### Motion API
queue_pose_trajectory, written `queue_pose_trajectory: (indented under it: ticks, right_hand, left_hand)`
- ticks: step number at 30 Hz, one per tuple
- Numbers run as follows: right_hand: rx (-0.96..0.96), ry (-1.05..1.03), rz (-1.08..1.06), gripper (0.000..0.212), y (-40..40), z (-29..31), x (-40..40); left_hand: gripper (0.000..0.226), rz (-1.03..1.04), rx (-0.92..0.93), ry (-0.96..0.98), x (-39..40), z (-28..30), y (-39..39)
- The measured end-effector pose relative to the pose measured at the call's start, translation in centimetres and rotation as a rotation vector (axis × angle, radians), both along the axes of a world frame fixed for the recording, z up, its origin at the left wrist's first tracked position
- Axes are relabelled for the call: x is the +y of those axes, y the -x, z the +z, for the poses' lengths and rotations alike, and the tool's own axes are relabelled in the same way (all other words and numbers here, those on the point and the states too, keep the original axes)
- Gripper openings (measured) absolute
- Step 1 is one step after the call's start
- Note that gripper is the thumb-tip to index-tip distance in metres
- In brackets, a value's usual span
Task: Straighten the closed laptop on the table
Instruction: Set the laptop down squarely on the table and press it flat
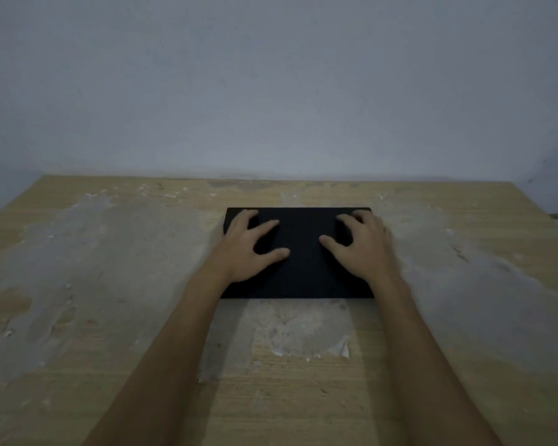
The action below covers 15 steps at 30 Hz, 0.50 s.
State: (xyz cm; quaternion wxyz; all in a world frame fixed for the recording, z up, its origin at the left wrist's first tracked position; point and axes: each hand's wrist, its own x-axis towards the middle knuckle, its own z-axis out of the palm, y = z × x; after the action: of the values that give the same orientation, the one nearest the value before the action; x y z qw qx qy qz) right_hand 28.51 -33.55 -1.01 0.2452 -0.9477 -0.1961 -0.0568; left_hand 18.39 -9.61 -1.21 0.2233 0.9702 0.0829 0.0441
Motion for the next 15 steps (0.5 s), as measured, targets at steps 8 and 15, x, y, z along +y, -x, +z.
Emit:
queue_pose_trajectory:
  ticks: [8,15]
  right_hand:
    - [0.437,0.290,0.394,0.144,0.7,1.6,-0.2]
    - [0.488,0.442,0.428,0.157,1.7,1.9,0.8]
  left_hand:
    - [0.135,-0.209,0.254,-0.126,-0.8,0.8,0.5]
    - [0.139,-0.284,0.235,-0.111,-1.3,0.1,0.7]
